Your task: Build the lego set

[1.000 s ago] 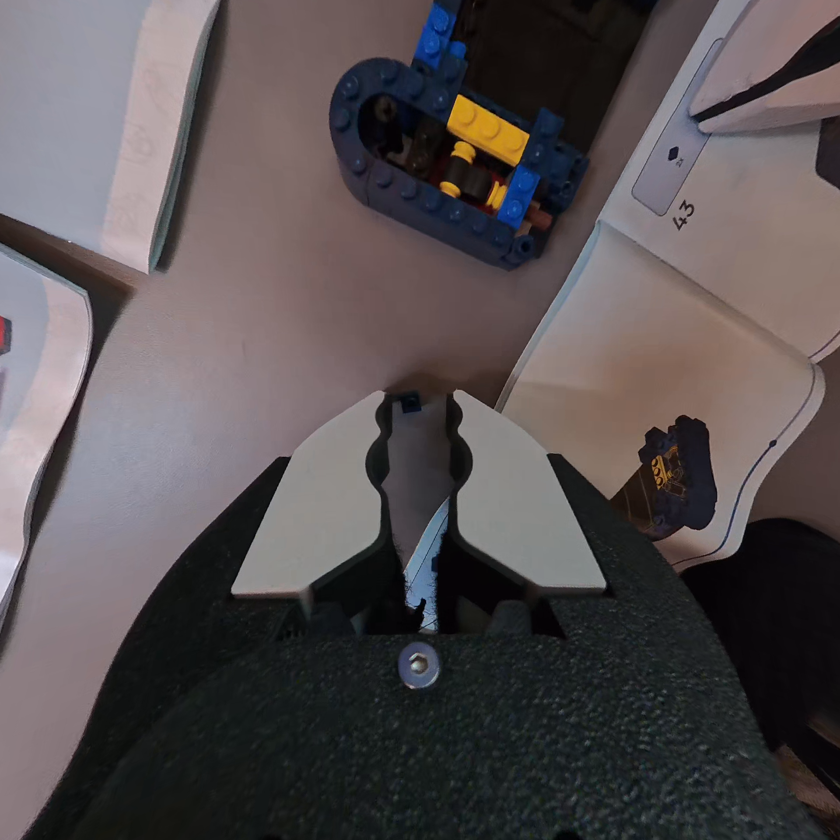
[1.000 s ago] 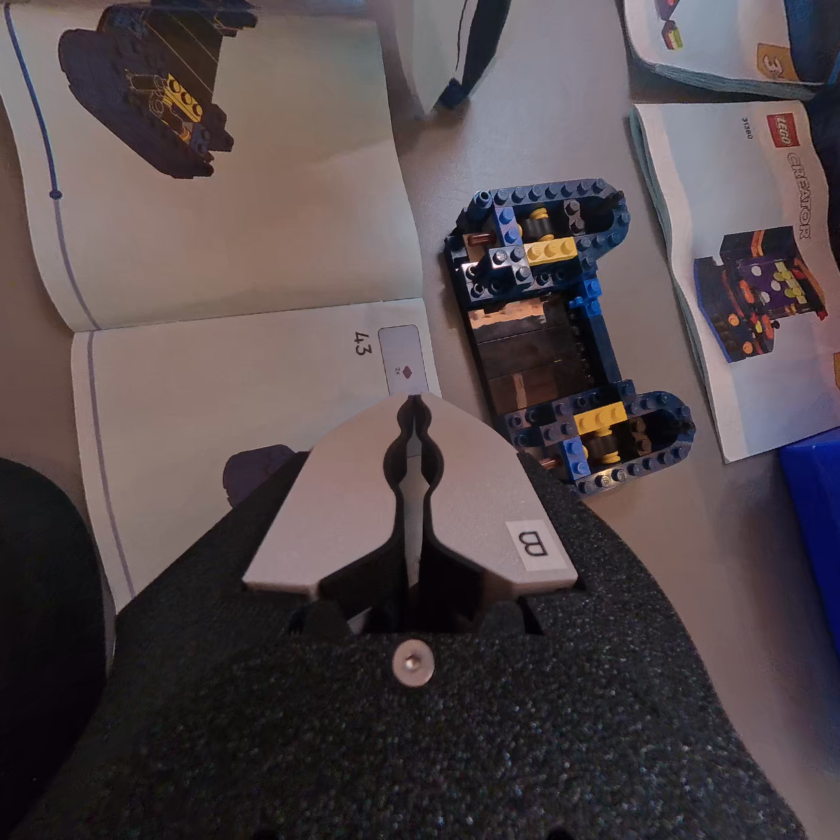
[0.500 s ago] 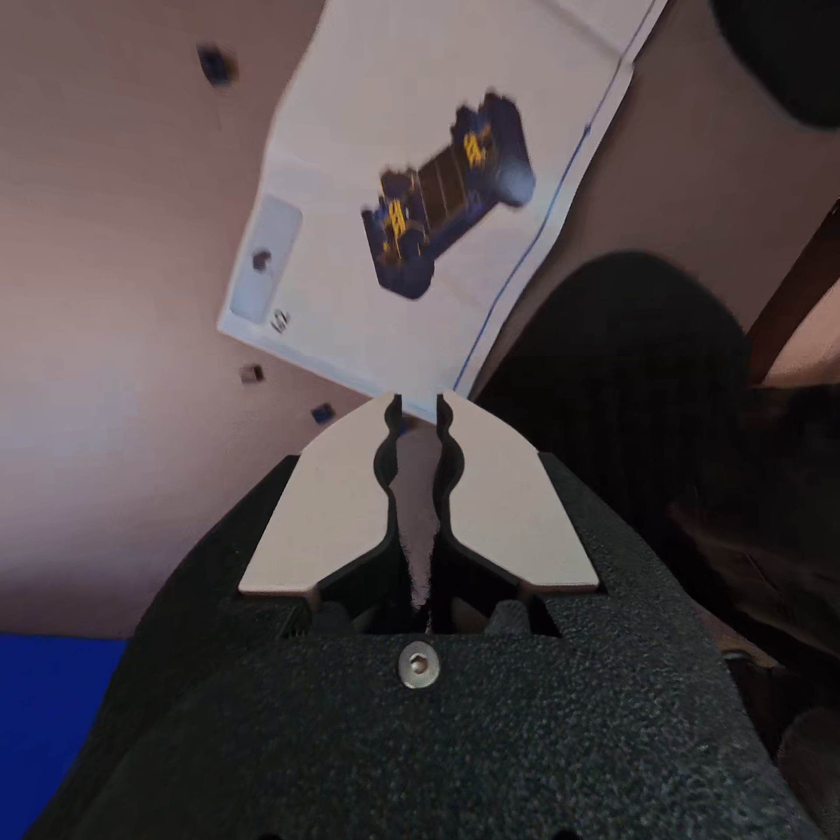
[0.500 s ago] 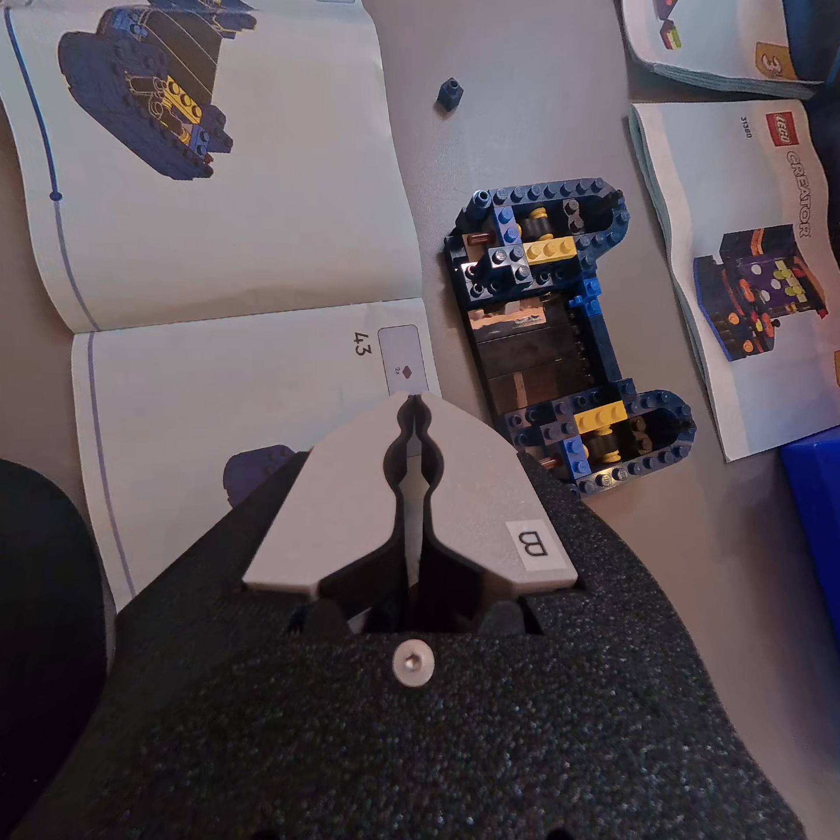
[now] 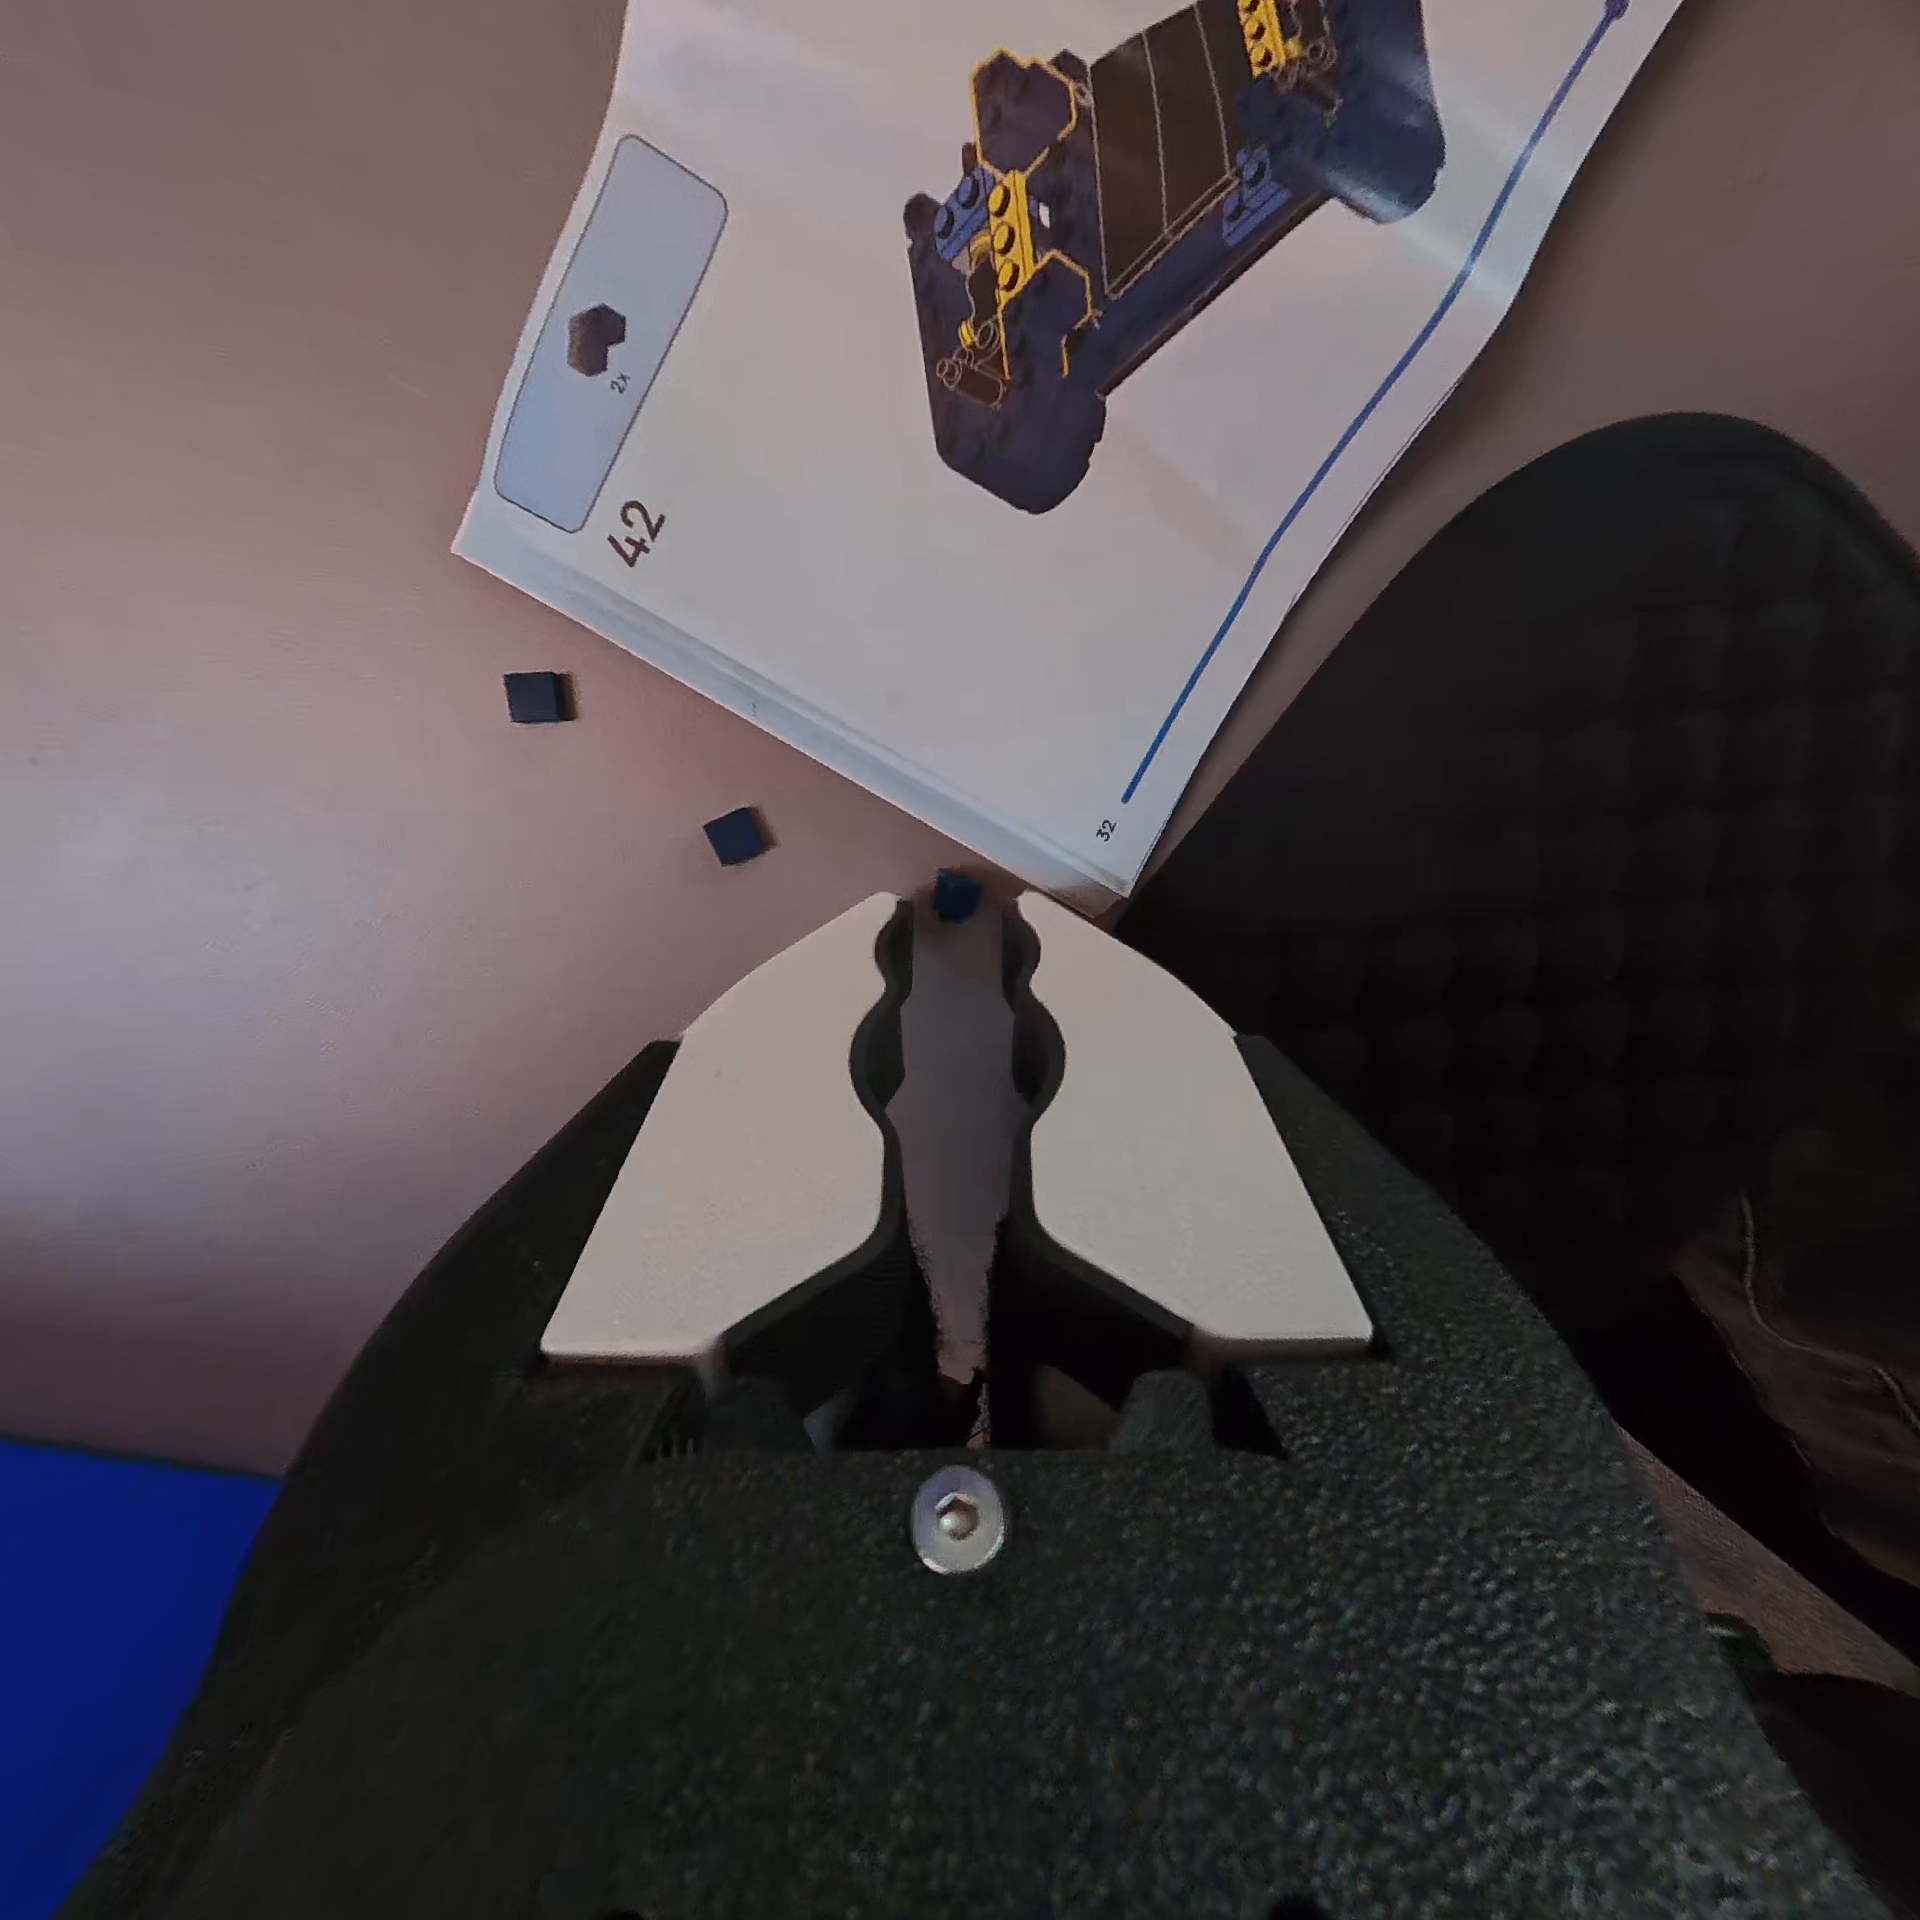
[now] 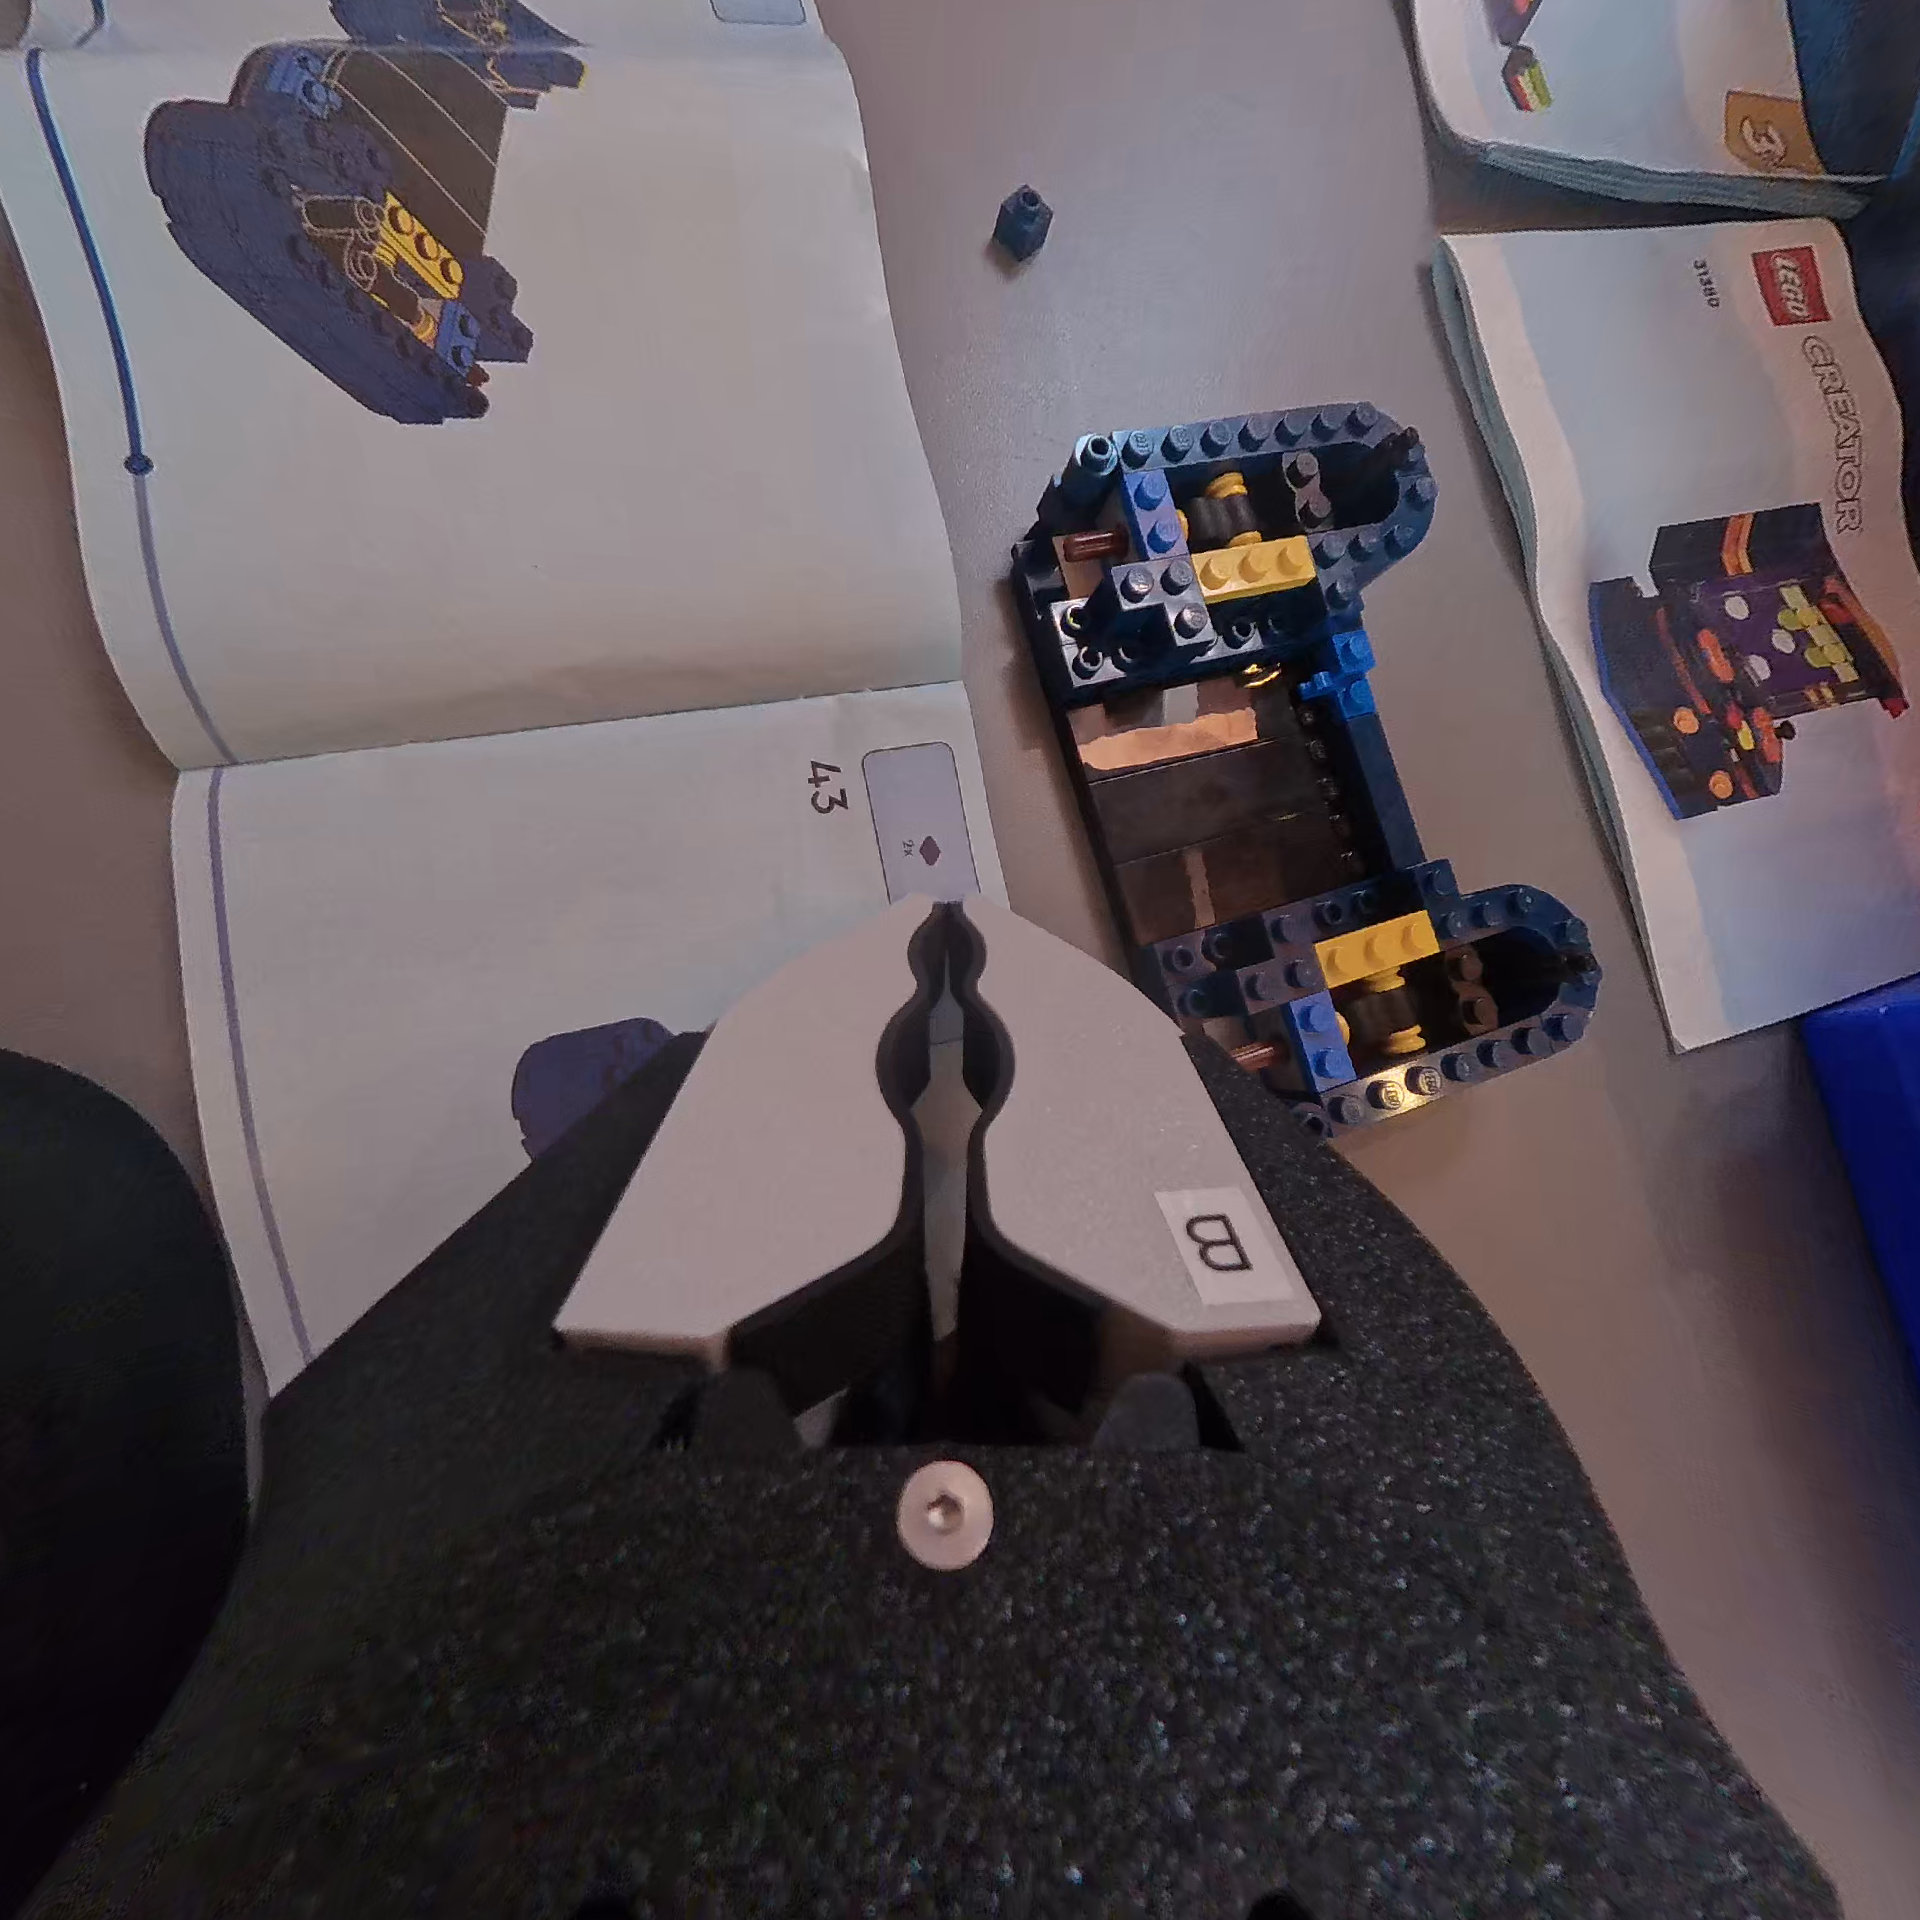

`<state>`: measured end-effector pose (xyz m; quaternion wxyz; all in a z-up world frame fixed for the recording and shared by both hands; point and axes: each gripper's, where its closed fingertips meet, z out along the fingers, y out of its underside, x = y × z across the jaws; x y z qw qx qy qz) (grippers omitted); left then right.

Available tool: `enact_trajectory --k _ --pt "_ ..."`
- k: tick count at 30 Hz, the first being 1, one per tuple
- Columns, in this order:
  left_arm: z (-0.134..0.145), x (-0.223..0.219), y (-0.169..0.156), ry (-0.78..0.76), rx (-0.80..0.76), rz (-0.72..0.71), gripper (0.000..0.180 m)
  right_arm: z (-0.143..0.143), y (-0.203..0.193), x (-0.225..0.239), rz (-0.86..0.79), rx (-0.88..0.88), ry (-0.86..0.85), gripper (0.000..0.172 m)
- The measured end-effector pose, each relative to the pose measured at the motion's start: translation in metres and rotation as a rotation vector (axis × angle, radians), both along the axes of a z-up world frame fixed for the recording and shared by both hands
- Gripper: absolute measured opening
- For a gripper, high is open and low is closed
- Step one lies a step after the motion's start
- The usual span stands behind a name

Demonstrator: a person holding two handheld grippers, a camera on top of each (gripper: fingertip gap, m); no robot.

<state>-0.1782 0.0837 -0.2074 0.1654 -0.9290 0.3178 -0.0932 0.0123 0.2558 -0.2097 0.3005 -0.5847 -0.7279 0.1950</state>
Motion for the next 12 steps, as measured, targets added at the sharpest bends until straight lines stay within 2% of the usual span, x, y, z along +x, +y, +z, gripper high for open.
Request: enact_trajectory --k 2,4,5,7,9,10,12 --pt "-0.003 0.001 0.001 -0.02 0.006 -0.016 0.007 0.0 0.0 0.0 0.0 0.001 -0.002 0.0" --pt "0.008 0.003 0.009 -0.068 0.062 0.015 0.007 0.0 0.0 0.0 0.0 0.004 -0.005 0.0" --pt "0.022 0.005 0.021 -0.117 0.145 0.043 0.007 0.001 0.0 0.0 0.001 0.01 -0.008 0.0" --pt "0.074 0.018 0.053 -0.327 0.422 0.11 0.007 0.008 0.0 -0.003 -0.005 0.025 0.021 0.004" --pt "0.144 0.044 0.075 -0.746 0.668 0.164 0.007 0.03 -0.003 -0.015 0.001 0.032 0.143 0.011" --pt "0.174 0.057 0.079 -1.0 0.72 0.184 0.007 0.049 -0.005 -0.023 0.008 0.059 0.248 0.013" --pt "0.218 0.076 0.081 -1.55 0.691 0.223 0.007 0.105 -0.011 -0.036 0.009 0.192 0.557 0.015"
